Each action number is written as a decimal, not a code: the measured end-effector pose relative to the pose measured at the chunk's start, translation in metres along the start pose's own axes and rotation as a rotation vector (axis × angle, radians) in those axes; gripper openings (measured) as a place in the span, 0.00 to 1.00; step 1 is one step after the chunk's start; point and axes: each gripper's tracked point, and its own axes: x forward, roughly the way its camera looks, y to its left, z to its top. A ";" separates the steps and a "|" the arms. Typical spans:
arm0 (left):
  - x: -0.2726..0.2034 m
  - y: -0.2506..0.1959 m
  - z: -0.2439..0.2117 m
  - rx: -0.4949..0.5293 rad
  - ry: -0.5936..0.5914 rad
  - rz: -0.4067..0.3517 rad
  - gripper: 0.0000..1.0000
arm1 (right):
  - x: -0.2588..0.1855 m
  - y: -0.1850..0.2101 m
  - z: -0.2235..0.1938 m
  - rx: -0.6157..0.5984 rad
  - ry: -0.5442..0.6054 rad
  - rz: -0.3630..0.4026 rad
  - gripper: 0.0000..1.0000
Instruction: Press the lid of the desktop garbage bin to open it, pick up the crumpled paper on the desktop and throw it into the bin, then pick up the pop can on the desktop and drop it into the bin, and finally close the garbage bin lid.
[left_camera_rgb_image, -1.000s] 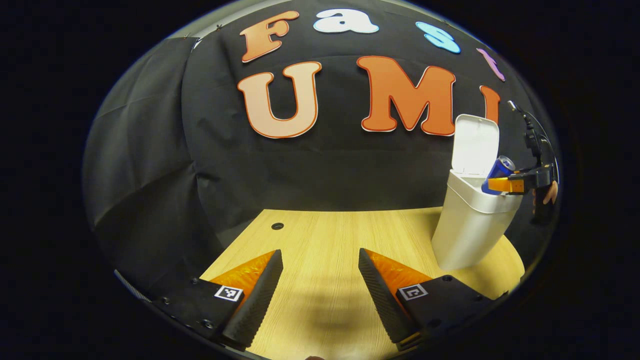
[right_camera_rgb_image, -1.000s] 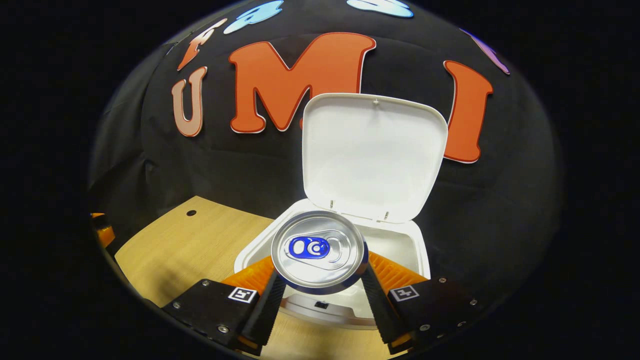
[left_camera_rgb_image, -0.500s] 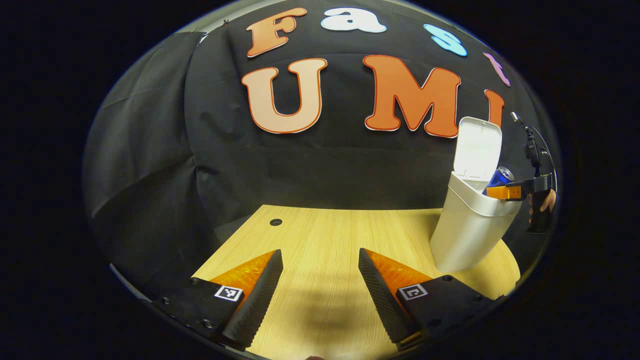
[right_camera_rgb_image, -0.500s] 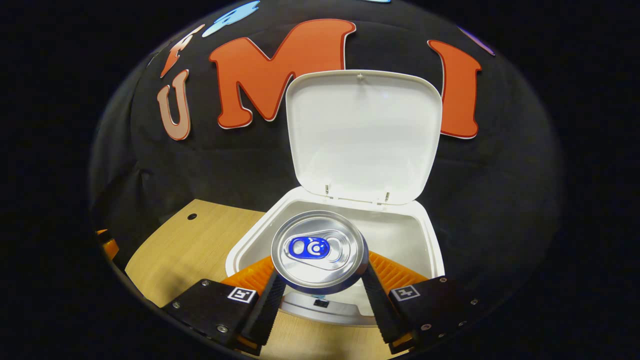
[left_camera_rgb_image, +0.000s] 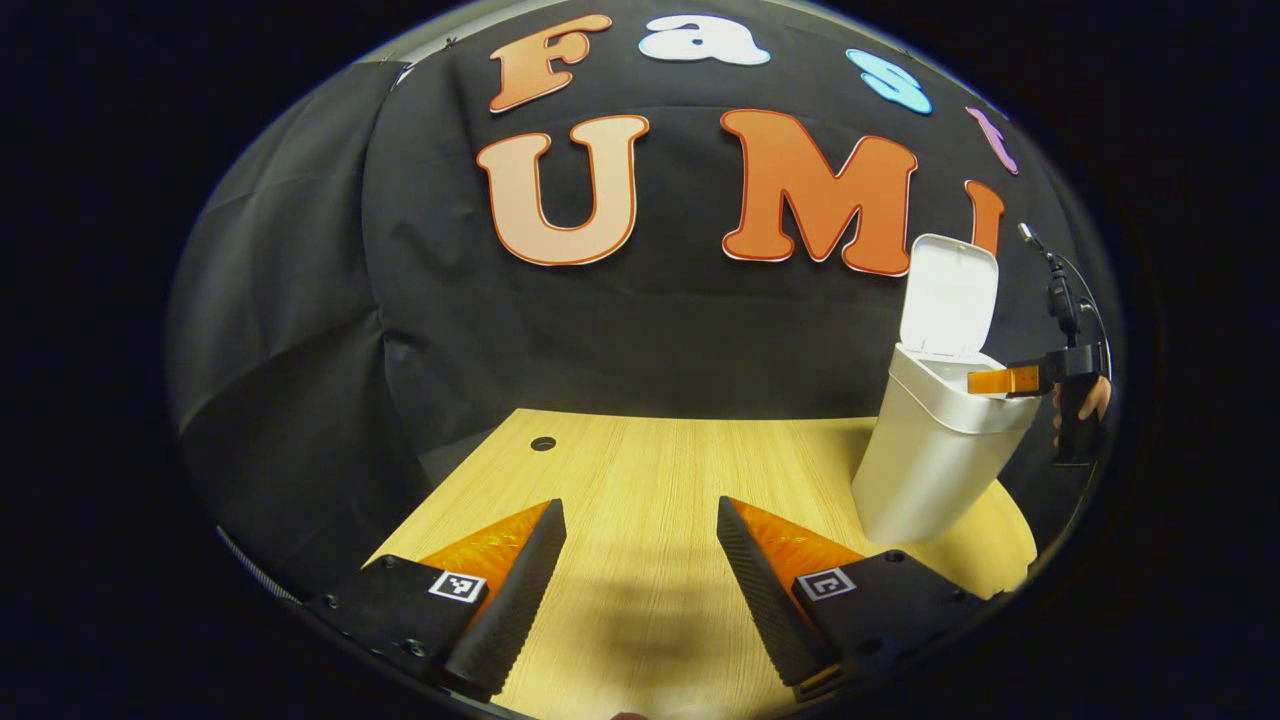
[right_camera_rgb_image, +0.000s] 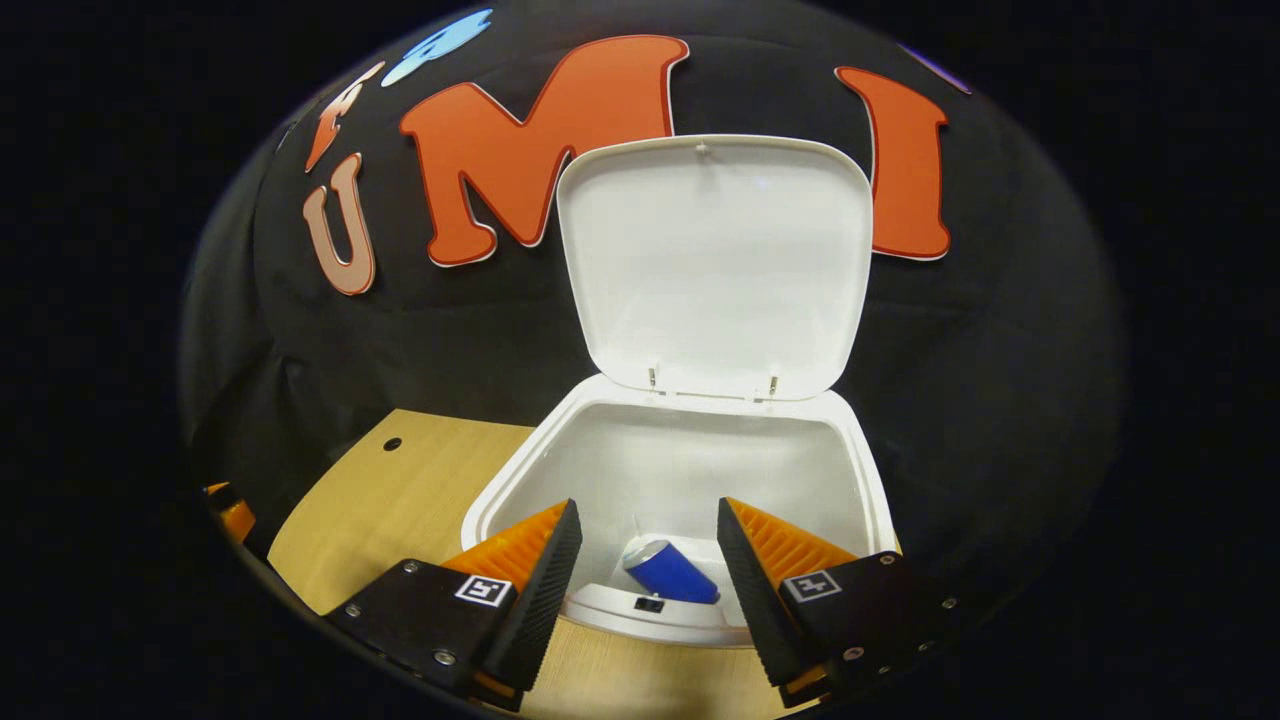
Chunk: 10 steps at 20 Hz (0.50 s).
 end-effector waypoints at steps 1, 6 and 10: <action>0.000 0.000 0.000 -0.001 0.000 -0.002 0.97 | -0.002 -0.001 0.004 -0.001 -0.008 -0.003 0.83; -0.001 -0.003 -0.002 -0.005 0.001 -0.015 0.97 | -0.012 -0.006 0.031 -0.010 -0.050 -0.005 0.83; 0.000 -0.004 -0.005 0.008 0.005 -0.019 0.97 | -0.022 -0.012 0.057 -0.023 -0.091 -0.009 0.83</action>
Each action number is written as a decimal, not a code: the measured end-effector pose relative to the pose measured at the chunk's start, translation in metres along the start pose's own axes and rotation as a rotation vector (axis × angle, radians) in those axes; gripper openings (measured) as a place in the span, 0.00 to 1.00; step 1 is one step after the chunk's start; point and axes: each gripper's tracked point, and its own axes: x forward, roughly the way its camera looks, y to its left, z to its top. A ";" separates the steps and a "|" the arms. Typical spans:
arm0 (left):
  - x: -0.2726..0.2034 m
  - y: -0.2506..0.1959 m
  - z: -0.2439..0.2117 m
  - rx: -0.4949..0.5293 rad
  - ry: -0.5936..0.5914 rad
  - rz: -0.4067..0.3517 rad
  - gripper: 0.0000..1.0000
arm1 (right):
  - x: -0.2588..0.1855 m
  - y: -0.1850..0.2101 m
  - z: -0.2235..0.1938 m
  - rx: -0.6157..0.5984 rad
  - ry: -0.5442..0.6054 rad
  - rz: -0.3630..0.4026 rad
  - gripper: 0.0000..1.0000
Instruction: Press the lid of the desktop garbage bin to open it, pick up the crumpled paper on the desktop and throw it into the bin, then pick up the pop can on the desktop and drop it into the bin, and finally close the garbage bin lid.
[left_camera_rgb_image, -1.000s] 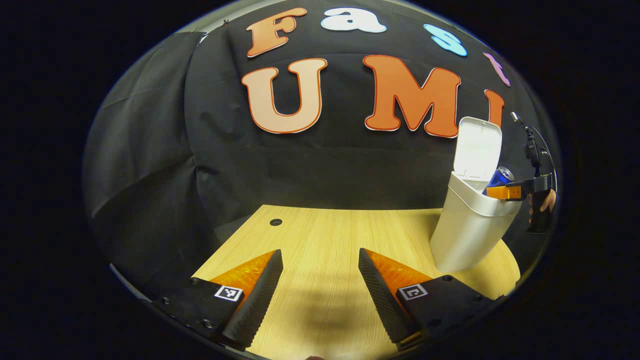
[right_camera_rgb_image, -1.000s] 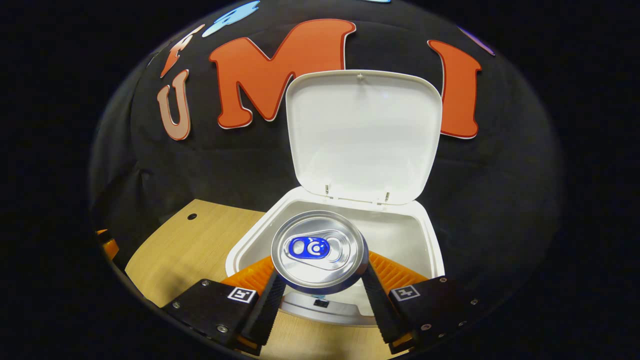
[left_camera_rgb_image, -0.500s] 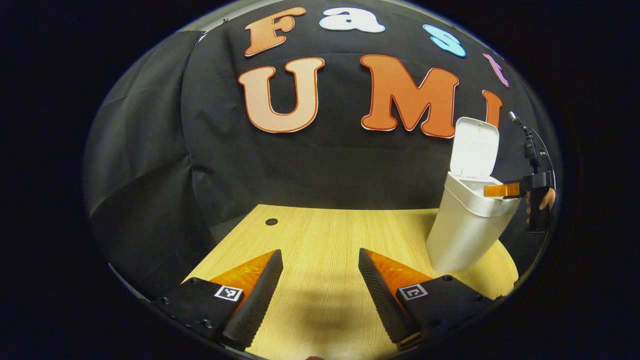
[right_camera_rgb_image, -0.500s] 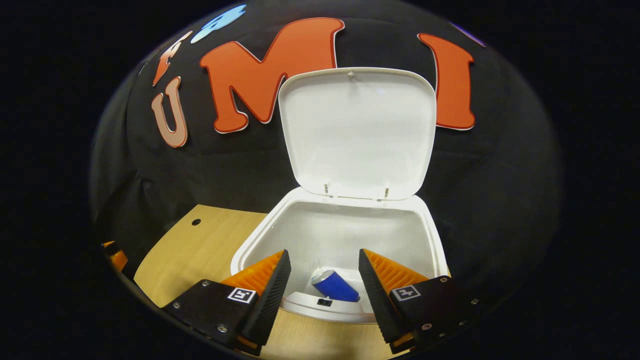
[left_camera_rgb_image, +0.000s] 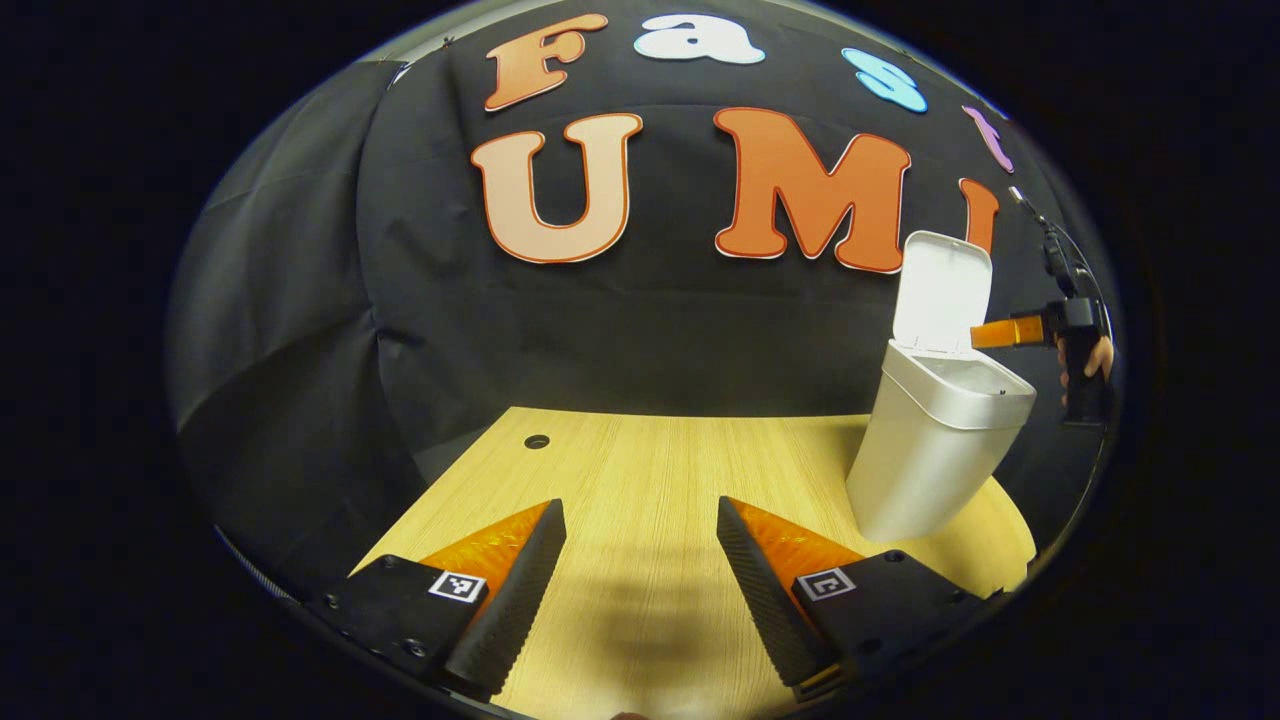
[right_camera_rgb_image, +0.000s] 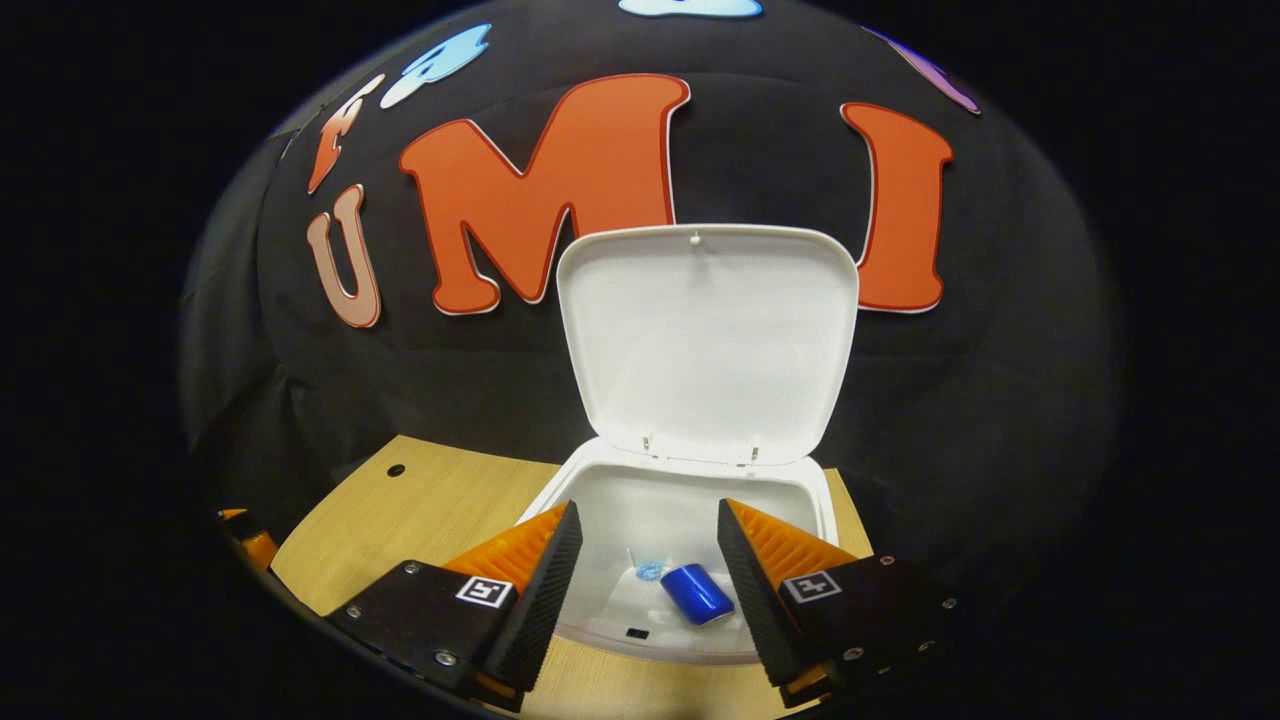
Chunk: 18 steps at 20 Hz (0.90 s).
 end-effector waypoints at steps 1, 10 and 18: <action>0.000 0.000 -0.001 0.000 0.001 -0.002 0.97 | -0.001 -0.001 0.007 -0.004 -0.010 0.000 0.83; 0.001 0.001 -0.010 -0.022 0.024 0.007 0.97 | -0.004 -0.013 0.084 -0.081 -0.115 -0.034 0.83; -0.002 0.000 -0.025 -0.043 0.043 0.004 0.97 | -0.009 -0.006 0.138 -0.079 -0.217 -0.015 0.83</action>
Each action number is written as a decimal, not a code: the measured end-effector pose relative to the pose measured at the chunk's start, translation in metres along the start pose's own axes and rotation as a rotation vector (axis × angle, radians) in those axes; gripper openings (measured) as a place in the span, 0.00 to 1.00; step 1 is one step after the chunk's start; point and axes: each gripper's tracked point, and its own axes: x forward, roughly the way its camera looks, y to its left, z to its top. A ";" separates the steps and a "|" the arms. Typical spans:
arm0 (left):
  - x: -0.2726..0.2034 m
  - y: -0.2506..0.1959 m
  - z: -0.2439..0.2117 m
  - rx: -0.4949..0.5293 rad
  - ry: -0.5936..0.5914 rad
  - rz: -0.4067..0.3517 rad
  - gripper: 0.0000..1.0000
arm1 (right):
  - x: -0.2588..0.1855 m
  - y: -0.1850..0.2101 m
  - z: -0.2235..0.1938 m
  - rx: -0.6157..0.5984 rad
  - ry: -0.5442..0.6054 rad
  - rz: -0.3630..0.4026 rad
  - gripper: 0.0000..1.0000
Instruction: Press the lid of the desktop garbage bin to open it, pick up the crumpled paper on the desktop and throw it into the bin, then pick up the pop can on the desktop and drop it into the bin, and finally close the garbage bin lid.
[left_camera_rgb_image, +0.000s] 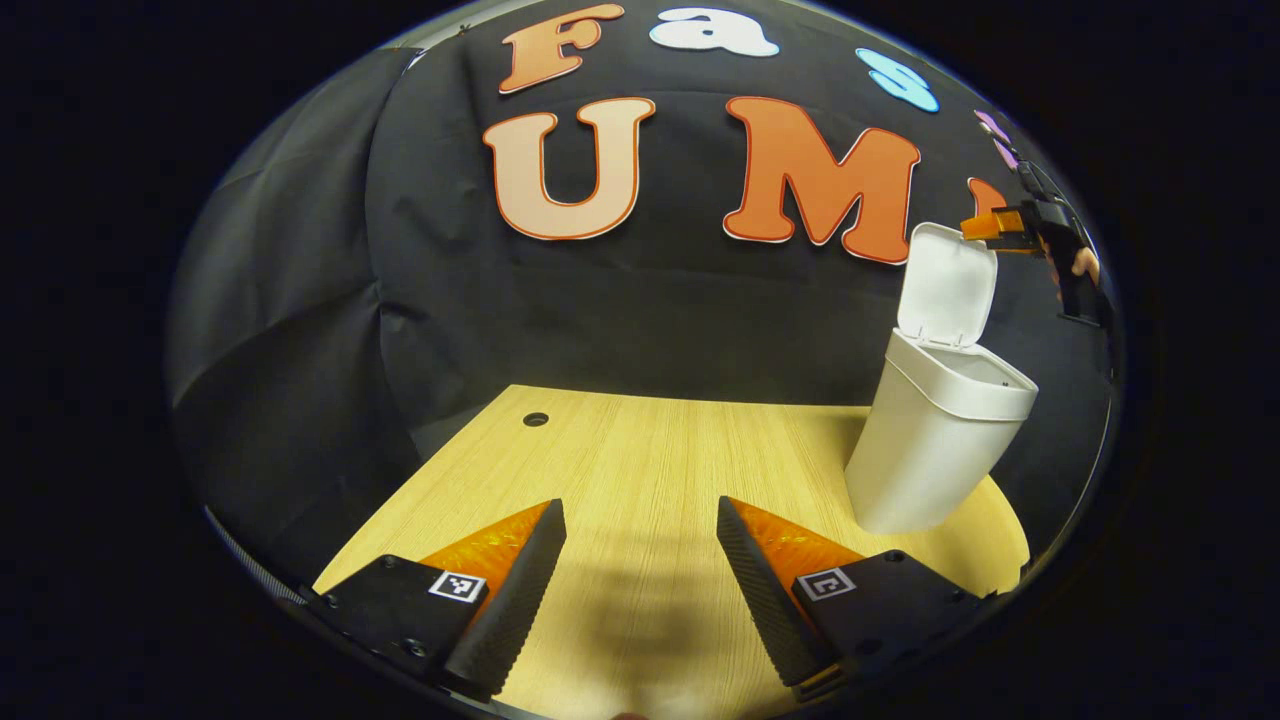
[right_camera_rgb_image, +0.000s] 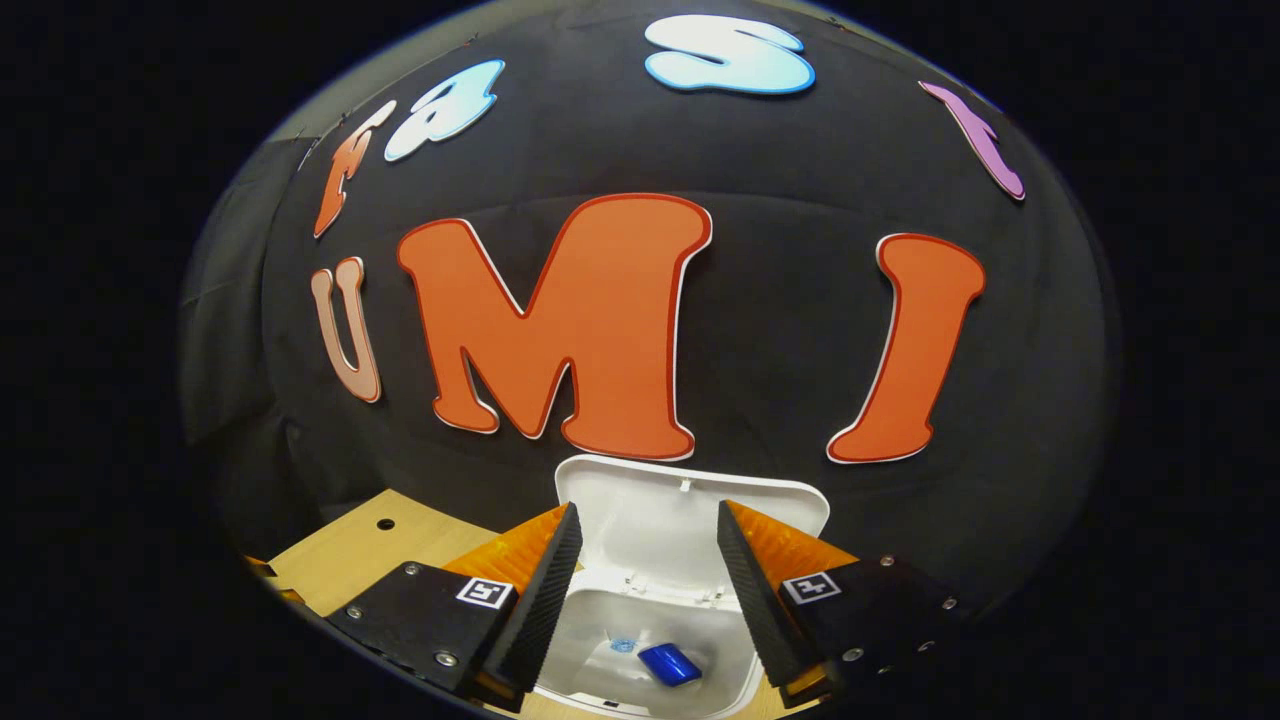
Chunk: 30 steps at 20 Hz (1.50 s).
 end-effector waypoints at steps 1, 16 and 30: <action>-0.001 0.000 -0.001 0.000 0.000 0.003 0.97 | 0.002 -0.001 0.005 -0.006 -0.012 -0.003 0.83; -0.009 0.027 -0.012 -0.064 0.010 0.091 0.97 | 0.056 -0.023 0.059 0.046 -0.120 -0.073 0.30; -0.006 0.018 -0.014 -0.049 0.028 0.097 0.97 | 0.054 -0.022 0.005 0.095 0.040 -0.064 0.21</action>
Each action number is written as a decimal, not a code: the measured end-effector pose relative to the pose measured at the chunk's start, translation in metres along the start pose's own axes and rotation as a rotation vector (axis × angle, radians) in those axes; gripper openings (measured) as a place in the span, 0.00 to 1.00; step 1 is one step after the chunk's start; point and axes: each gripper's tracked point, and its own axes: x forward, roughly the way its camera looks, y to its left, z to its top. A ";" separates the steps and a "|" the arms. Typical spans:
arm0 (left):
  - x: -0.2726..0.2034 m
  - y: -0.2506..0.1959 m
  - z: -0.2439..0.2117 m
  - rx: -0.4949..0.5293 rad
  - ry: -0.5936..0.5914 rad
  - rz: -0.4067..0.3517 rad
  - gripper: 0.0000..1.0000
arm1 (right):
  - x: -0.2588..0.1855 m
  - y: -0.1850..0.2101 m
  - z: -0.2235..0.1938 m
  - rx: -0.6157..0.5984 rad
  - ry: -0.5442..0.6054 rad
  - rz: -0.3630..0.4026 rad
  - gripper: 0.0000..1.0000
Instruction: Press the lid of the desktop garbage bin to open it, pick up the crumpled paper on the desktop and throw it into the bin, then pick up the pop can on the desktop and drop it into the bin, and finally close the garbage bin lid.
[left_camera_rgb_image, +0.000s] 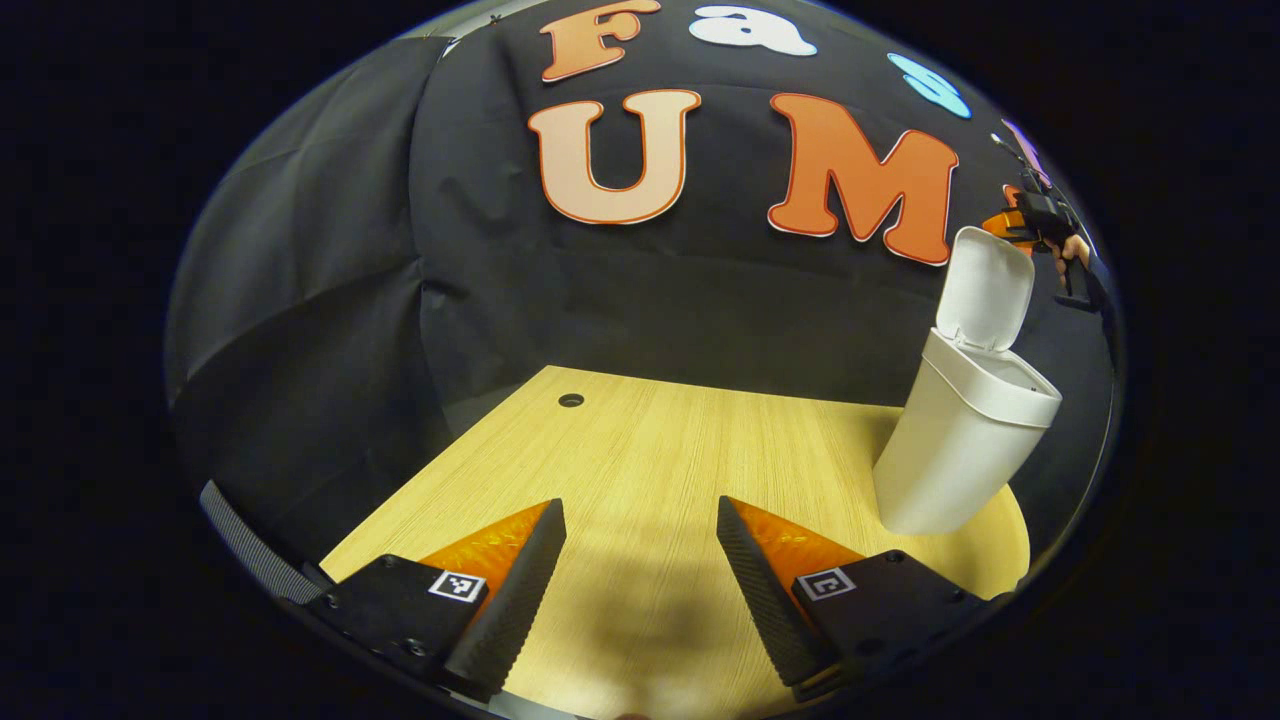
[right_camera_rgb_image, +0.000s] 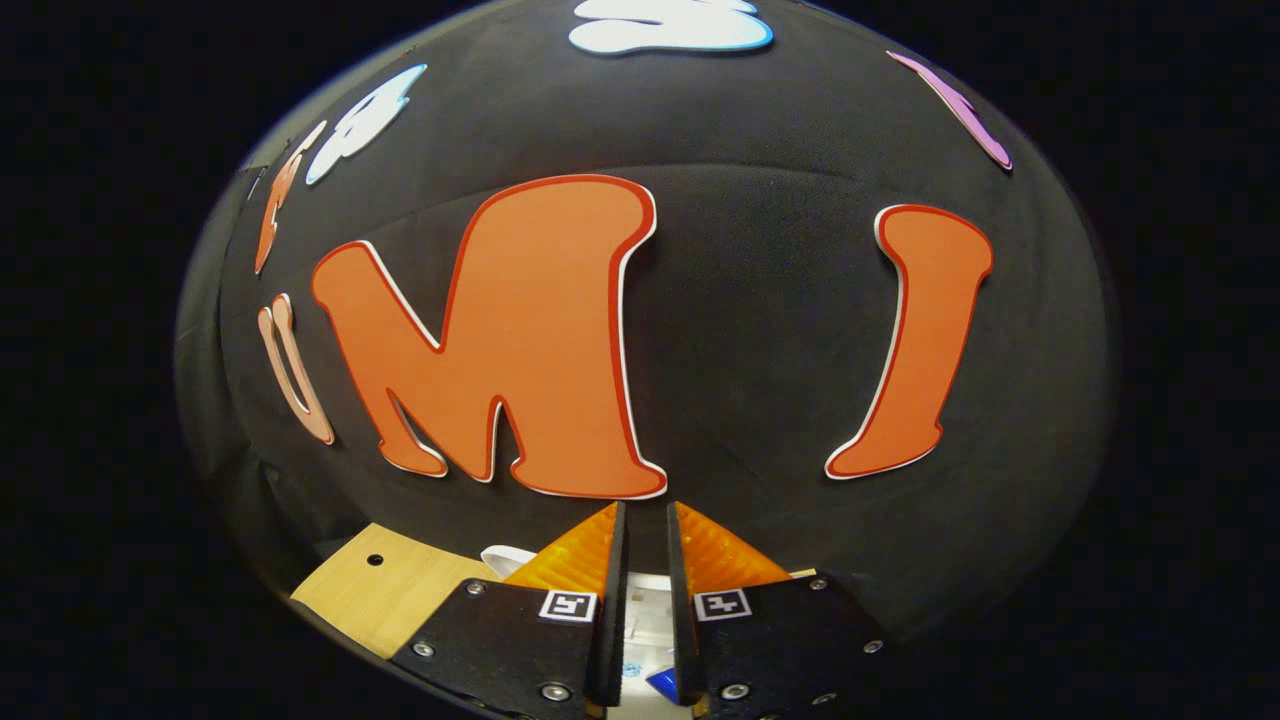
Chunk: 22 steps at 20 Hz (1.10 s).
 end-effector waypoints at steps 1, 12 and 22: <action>0.001 -0.002 0.000 0.002 0.000 -0.006 0.97 | -0.008 0.003 -0.004 0.004 -0.003 -0.003 0.21; 0.003 -0.020 -0.001 0.034 0.007 -0.058 0.97 | -0.055 0.030 -0.082 -0.033 0.139 0.060 0.25; 0.003 -0.018 -0.012 0.055 0.025 -0.044 0.97 | -0.079 0.030 -0.142 -0.016 0.237 0.065 0.41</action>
